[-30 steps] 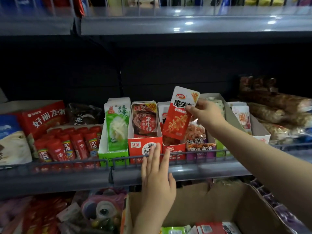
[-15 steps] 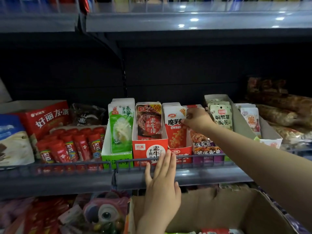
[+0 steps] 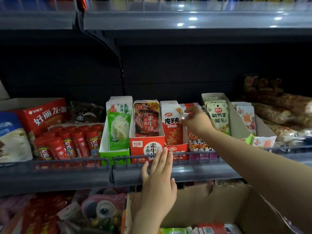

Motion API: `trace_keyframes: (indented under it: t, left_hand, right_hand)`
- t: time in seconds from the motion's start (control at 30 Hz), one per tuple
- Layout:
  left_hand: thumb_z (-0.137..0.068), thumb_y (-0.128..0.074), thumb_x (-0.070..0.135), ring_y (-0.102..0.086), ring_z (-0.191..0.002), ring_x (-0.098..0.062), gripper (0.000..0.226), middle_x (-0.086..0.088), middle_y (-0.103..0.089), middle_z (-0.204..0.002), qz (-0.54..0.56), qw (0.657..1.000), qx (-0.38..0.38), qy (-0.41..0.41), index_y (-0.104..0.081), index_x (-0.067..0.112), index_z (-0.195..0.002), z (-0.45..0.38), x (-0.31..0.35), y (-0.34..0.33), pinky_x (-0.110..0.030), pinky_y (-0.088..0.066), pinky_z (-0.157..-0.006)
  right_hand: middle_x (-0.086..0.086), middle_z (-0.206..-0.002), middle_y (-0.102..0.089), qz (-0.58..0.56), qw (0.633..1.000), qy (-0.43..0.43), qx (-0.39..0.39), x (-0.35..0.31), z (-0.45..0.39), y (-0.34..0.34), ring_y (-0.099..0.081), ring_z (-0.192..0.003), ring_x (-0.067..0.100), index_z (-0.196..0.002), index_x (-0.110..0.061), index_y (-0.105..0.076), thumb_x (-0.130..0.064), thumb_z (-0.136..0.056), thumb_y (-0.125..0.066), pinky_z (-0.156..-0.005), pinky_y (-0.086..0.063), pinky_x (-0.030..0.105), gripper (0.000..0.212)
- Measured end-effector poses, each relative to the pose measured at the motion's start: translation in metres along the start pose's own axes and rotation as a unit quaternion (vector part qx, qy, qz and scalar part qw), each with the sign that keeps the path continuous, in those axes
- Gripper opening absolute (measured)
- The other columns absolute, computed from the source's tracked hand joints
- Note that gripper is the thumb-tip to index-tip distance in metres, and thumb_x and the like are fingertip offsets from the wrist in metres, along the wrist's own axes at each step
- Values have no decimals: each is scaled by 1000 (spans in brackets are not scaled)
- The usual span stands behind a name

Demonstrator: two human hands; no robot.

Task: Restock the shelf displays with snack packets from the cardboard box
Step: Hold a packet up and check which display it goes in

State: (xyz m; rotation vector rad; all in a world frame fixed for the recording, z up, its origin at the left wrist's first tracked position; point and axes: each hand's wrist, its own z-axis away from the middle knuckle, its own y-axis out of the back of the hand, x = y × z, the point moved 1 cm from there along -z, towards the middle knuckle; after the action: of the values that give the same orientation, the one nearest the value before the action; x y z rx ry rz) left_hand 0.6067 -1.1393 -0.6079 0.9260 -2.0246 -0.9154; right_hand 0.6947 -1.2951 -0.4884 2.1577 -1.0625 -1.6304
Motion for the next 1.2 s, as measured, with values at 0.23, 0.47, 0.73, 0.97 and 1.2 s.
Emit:
trace_keyframes:
  t: [0.23, 0.47, 0.73, 0.97, 1.2]
  left_hand:
    - [-100, -33, 24, 11, -141, 2, 58, 16, 11, -155, 2, 1000, -15, 22, -7, 30, -151, 9, 15, 14, -27, 8, -114]
    - [-97, -44, 20, -39, -126, -3, 39, 16, -45, -135, 90, 995, 23, 45, -49, 26, -135, 27, 34, 11, -19, -28, -106]
    - [-96, -44, 35, -55, -103, -14, 41, 10, -37, -133, 34, 967, -246, 52, -42, 28, -137, 65, 39, -21, -36, -50, -86]
    - [-96, -47, 33, -53, -113, -19, 41, 3, -43, -133, -20, 940, -333, 72, -46, 23, -136, 76, 27, -42, -34, -47, -93]
    - [-97, -47, 31, -47, -124, -23, 46, -6, -41, -140, -32, 904, -413, 107, -41, 18, -141, 86, 7, -68, -28, -38, -98]
  right_hand:
    - [-2, -92, -62, -50, 998, 43, -4, 14, 65, 16, -62, -80, 11, -112, -19, -54, -24, -87, -65, -70, -54, 27, 28]
    - [-6, -83, -60, -105, 993, 10, -44, 56, 141, 22, -57, -71, 3, -102, -24, -56, -19, -86, -67, -58, -43, 8, 19]
    - [-10, -73, -60, -51, 987, -52, -144, 132, 200, 4, -55, -67, 1, -90, -29, -56, -21, -82, -72, -65, -42, 12, 19]
    - [-10, -81, -59, 28, 958, -94, -270, 162, 210, -13, -56, -68, 2, -97, -23, -58, -27, -84, -69, -56, -43, 8, 18]
    - [-5, -105, -55, 85, 896, -129, -416, 188, 218, -34, -56, -84, 11, -130, -14, -52, -33, -88, -64, -63, -44, 14, 48]
